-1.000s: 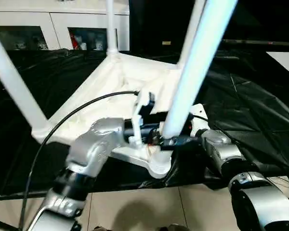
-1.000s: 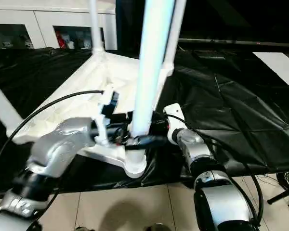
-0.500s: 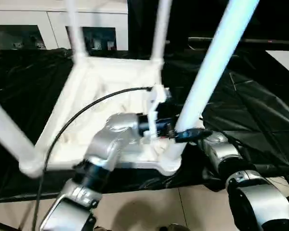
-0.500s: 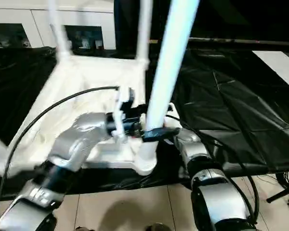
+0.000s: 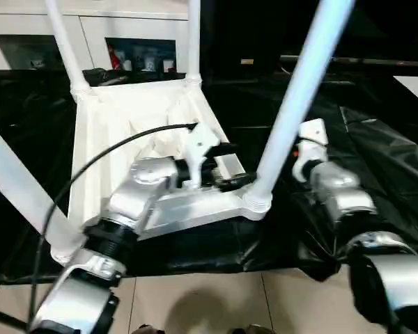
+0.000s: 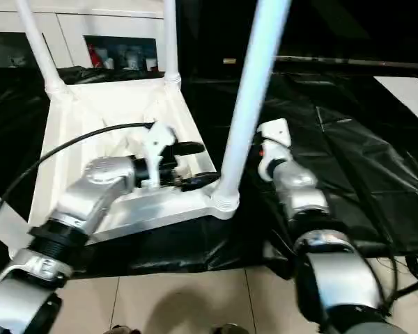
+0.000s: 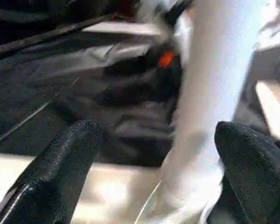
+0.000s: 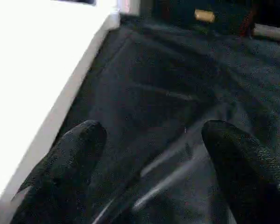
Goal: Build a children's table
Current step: Rotate table base
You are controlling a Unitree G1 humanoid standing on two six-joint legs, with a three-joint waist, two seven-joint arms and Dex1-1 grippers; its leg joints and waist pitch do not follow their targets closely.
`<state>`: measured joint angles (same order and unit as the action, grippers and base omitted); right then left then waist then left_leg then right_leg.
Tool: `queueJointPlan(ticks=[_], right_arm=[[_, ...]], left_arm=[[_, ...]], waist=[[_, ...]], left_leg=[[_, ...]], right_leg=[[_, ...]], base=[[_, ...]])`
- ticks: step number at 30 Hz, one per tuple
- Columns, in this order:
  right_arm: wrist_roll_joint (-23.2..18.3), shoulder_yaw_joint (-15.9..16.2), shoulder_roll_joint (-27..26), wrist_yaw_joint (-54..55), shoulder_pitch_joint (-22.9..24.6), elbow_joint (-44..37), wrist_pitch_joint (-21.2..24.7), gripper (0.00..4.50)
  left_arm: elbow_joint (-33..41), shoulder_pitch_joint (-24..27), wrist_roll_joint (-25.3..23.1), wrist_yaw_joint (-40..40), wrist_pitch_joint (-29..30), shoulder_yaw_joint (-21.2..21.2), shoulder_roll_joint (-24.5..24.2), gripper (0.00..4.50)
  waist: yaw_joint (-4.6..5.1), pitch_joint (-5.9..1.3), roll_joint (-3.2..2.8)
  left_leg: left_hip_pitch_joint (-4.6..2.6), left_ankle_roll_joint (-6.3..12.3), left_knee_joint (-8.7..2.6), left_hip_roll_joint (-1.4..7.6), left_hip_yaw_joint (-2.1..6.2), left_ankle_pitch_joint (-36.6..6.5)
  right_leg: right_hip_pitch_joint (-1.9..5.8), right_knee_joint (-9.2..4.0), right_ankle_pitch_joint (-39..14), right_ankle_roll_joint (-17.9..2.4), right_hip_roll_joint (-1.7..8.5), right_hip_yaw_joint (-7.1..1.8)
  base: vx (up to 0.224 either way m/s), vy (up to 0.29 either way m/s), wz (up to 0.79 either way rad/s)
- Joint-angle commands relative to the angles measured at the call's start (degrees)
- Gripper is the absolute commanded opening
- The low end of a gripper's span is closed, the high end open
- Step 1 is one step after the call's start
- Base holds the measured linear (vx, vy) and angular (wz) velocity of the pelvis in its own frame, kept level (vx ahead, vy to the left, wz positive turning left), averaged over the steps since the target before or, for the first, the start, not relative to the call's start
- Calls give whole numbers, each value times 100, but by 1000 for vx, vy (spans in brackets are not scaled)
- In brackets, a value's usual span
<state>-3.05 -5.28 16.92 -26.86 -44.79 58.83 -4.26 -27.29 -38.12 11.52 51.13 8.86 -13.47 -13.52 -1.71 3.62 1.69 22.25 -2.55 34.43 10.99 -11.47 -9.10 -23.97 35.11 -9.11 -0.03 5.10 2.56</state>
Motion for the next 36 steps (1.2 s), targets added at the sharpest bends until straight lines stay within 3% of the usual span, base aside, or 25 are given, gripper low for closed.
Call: queueJointPlan(ticks=[1, 4, 5, 7, 10, 13, 16, 20, 21, 24, 26, 34, 36], right_arm=[[17, 144, 244, -535, 289, -365, 135, 381], [105, 434, 527, -1212, 740, -915, 313, 381], [158, 658, 740, -1606, 1096, -1411, 467, 381], [170, 809, 895, -1823, 1348, -1802, 599, 381], [200, 872, 1036, -1902, 1544, -2155, 736, 381], [176, 836, 1196, -1906, 1813, -2810, 1058, 381], [122, 820, 1304, -1985, 1996, -3224, 1278, 381], [-3, 850, 1531, -2274, 2325, -3901, 1671, 381], [-3, 850, 1531, -2274, 2325, -3901, 1671, 381], [-306, 934, 1806, -2801, 2648, -4559, 2010, 381], [-416, 1033, 1969, -3154, 2777, -4847, 2159, 381], [-556, 1279, 2388, -4033, 2996, -4914, 2294, 381], [-574, 1285, 2430, -4064, 3005, -4905, 2298, 381]], left_arm=[[21, 123, -46, 209, 82, 19, -138, 447], [240, 308, 1, 580, 406, -201, -303, 447], [356, 422, -120, 753, 636, -453, -435, 447], [431, 484, -227, 834, 856, -643, -520, 447], [518, 506, -269, 685, 1042, -693, -435, 430], [932, 550, -300, 638, 1497, -872, -420, 408], [1071, 550, -438, 488, 1746, -941, -419, 374], [1219, 539, -624, 275, 2205, -1016, -413, 365], [1219, 539, -624, 275, 2205, -1016, -413, 337], [1330, 519, -745, -8, 2610, -1042, -382, 327], [1337, 497, -814, -138, 2769, -1056, -366, 294], [1312, 450, -885, -285, 3011, -1076, -262, 232], [1283, 436, -896, -309, 3014, -1062, -239, 199]], waist=[[-65, -448, 49], [-119, -466, 51], [-136, -476, 44], [-201, -456, 30], [-191, -425, 40], [-186, -388, 15], [-170, -385, 35], [-149, -378, 53], [-154, -380, 45], [-140, -371, 47], [-143, -371, 34], [-152, -375, 24], [-150, -378, 18]], left_leg=[[-118, 197, -374, 161, 63, -1597], [-105, 316, -367, 171, 58, -1313], [-104, 357, -358, 176, 57, -1234], [-113, 426, -364, 194, 48, -1167], [-116, 304, -388, 197, 53, -1445], [-173, 75, -423, 212, 83, -1904], [-140, 44, -439, 203, 103, -1965], [-129, 82, -426, 177, 100, -1976], [-127, 87, -427, 180, 112, -1964], [-124, 111, -428, 183, 115, -2052], [-108, 157, -425, 183, 127, -2018], [-114, 184, -409, 182, 135, -2055], [-109, 186, -414, 186, 140, -2040]], right_leg=[[273, -437, -1550, -1182, 226, -169], [305, -385, -1131, -1305, 219, -173], [308, -371, -1019, -1342, 227, -174], [296, -371, -936, -1368, 213, -173], [284, -434, -1400, -1307, 235, -175], [233, -518, -2204, -1056, 249, -181], [249, -535, -2366, -902, 241, -177], [230, -575, -2561, -777, 231, -167], [232, -572, -2591, -759, 237, -166], [243, -598, -2686, -687, 221, -157], [233, -593, -2670, -686, 234, -159], [223, -622, -2702, -752, 239, -143], [227, -617, -2644, -770, 238, -140]], base=[[0, 0, 0], [0, 0, 0], [0, 0, 0], [0, 0, 0], [0, 0, 0], [0, 0, 0], [0, 0, 0], [0, 0, 0], [0, 0, 0], [0, 0, 0], [0, 0, 0], [0, 0, 0], [0, 0, 0]])
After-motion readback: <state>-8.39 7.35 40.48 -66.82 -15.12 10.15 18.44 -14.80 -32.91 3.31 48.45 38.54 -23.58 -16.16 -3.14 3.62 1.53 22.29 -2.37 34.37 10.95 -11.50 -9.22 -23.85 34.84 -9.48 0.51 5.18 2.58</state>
